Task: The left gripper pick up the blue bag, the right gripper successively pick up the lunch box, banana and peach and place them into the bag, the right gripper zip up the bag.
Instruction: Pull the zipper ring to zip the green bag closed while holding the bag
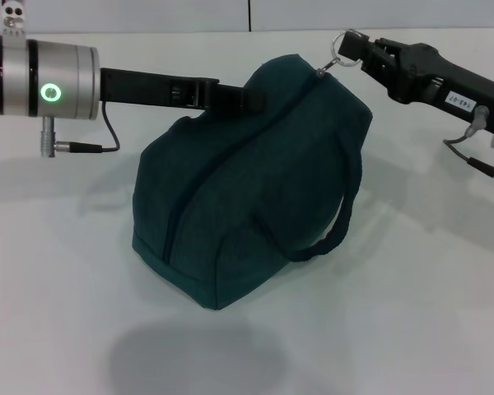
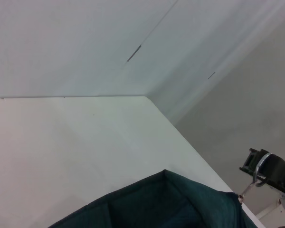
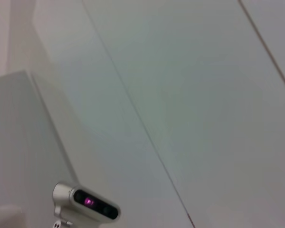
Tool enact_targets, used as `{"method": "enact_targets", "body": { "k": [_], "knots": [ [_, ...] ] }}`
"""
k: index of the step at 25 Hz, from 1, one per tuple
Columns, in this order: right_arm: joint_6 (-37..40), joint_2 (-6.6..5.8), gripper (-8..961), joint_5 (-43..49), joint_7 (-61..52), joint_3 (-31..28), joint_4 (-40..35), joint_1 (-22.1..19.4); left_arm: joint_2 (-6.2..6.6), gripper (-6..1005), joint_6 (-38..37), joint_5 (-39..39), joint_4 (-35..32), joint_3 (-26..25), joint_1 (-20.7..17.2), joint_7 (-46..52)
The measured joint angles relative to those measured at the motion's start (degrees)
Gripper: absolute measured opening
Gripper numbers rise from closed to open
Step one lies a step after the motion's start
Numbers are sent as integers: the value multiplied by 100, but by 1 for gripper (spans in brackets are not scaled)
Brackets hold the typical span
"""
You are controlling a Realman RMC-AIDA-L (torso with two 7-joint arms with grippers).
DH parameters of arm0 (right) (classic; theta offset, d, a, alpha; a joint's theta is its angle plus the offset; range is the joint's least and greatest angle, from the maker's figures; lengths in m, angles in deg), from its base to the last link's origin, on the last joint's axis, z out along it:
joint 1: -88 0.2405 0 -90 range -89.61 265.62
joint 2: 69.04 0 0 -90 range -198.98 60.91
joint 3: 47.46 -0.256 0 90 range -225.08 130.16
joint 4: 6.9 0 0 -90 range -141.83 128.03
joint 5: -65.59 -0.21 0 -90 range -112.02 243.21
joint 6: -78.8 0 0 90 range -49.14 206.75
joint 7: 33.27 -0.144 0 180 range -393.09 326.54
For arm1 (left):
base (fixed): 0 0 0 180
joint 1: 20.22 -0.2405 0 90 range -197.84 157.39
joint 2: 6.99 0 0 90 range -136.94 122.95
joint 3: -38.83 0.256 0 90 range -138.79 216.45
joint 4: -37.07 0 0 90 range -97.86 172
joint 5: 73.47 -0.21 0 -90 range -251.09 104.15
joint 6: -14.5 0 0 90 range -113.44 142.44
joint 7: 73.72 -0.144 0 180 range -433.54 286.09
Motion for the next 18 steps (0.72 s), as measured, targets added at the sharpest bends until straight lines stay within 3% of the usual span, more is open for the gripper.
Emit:
{"method": "enact_targets", "body": {
  "k": [12,18],
  "knots": [
    [46,9,125,-559,-64,-1,710,45,-35,70,-27,126,3,4,-162,-135],
    [17,11,128,-725,-375,20,921,21,-142,60,-187,173,4,2,-231,-458]
  ]
}}
